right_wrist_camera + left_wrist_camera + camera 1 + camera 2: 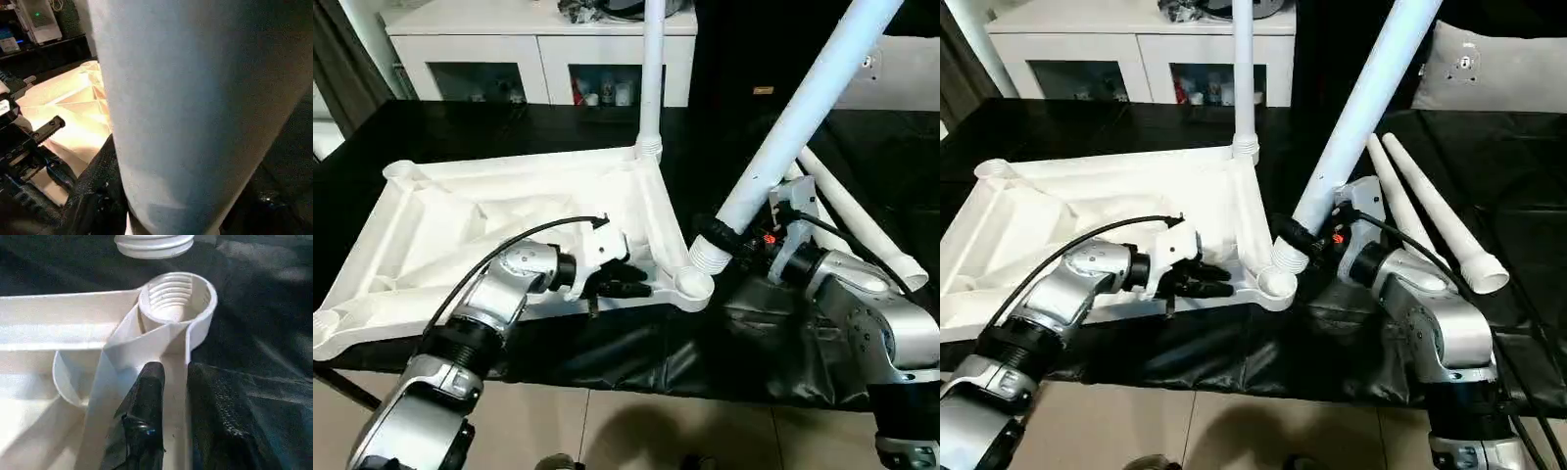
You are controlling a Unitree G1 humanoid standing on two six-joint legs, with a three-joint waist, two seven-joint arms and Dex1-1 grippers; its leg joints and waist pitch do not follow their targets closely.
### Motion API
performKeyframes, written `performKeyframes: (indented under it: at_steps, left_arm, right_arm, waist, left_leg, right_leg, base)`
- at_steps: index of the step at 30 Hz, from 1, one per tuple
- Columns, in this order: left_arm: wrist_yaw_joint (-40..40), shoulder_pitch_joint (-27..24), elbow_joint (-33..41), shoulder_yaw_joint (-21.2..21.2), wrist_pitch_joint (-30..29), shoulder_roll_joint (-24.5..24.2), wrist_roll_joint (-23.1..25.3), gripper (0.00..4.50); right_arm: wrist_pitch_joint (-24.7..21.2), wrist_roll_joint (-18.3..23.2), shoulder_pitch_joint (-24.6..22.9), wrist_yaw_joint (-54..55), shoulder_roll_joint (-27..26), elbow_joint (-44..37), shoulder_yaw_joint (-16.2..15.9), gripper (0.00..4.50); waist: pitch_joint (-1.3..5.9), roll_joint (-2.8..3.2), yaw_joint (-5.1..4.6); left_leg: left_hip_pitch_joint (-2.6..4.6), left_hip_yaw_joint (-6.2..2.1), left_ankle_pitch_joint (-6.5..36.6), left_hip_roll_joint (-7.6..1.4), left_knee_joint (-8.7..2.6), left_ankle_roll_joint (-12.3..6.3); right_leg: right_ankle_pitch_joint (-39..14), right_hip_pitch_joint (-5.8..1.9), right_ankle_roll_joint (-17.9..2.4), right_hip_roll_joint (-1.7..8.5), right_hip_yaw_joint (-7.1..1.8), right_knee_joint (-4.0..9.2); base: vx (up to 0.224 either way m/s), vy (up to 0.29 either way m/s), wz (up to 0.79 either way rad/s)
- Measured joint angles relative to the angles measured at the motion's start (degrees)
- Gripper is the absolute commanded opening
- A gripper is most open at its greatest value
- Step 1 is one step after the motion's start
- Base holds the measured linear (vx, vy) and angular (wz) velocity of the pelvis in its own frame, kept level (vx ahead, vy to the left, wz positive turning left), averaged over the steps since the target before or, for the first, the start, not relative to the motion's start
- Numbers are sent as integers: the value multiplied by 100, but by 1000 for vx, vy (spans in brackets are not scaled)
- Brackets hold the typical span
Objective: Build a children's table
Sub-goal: Insert table leg to table base
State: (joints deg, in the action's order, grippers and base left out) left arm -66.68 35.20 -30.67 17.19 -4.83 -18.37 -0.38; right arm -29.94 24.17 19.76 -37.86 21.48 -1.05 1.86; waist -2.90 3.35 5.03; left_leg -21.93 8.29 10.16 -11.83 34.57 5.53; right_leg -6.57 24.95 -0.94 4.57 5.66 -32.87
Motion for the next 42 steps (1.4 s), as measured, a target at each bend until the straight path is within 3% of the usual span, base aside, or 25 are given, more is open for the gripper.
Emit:
performKeyframes:
  at_steps: [11, 14, 17, 19, 22, 23, 27, 29, 42]
  left_arm:
    - [-3, -77, -104, 81, 98, -137, 86, 182]
    - [-3, -74, -198, 78, 99, -136, 102, 140]
    - [-15, -69, -341, 80, 111, -135, 123, 140]
    - [-58, -67, -348, 84, 117, -134, 121, 103]
    - [-68, -60, -357, 99, 125, -135, 122, 91]
    - [-66, -54, -364, 105, 128, -135, 125, 55]
    - [-105, 15, -430, 183, 188, -147, 193, 43]
    - [-119, 36, -462, 189, 215, -146, 236, 8]
    - [-167, 87, -609, 193, 384, -140, 243, 0]
  right_arm:
    - [3, -4, 11, -14, -5, 121, -9, 191]
    - [3, -5, 13, -29, -5, 145, -21, 191]
    - [3, -6, 13, -74, -4, 145, -24, 191]
    - [3, -6, 13, -106, -3, 145, -29, 191]
    - [3, -7, 14, -142, 0, 145, -48, 191]
    - [3, -8, 14, -148, 1, 145, -60, 191]
    - [3, -12, 29, -212, 12, 152, -128, 191]
    - [3, -16, 60, -271, 28, 176, -178, 191]
    - [265, -397, 126, -897, 460, 476, -623, 191]
  waist:
    - [0, 0, 7]
    - [0, 0, 6]
    - [0, 0, 5]
    - [0, 0, 9]
    - [0, 0, 10]
    - [0, 0, 10]
    - [0, 0, 11]
    - [0, 0, 8]
    - [1, 0, 10]
  left_leg:
    - [-2, 0, 0, -2, -6, 0]
    - [-3, 0, 0, -2, -6, 0]
    - [-2, 0, 0, -1, -6, 0]
    - [-2, 0, 0, -2, -6, 0]
    - [-2, 0, 0, -3, -6, 0]
    - [-2, 0, 0, -2, -6, 0]
    - [-2, 0, 0, -2, -6, 0]
    - [0, 0, 0, -2, -5, 0]
    - [-1, 2, 0, -2, -5, 0]
  right_leg:
    - [0, 2, 0, 2, 0, 11]
    - [0, -1, 0, 2, 0, 11]
    - [0, -1, 0, 2, 0, 11]
    - [0, -1, 0, 2, 0, 11]
    - [0, -1, 0, 2, -1, 11]
    - [0, -1, 0, 2, -1, 11]
    - [0, -2, 0, 2, -1, 11]
    - [0, -3, 0, 2, -1, 11]
    - [0, -3, 0, 2, -2, 10]
  base:
    - [0, 0, 0]
    - [0, 0, 0]
    - [0, 0, 0]
    - [0, 0, 0]
    - [0, 0, 0]
    - [0, 0, 0]
    - [0, 0, 0]
    - [0, 0, 0]
    - [0, 0, 0]
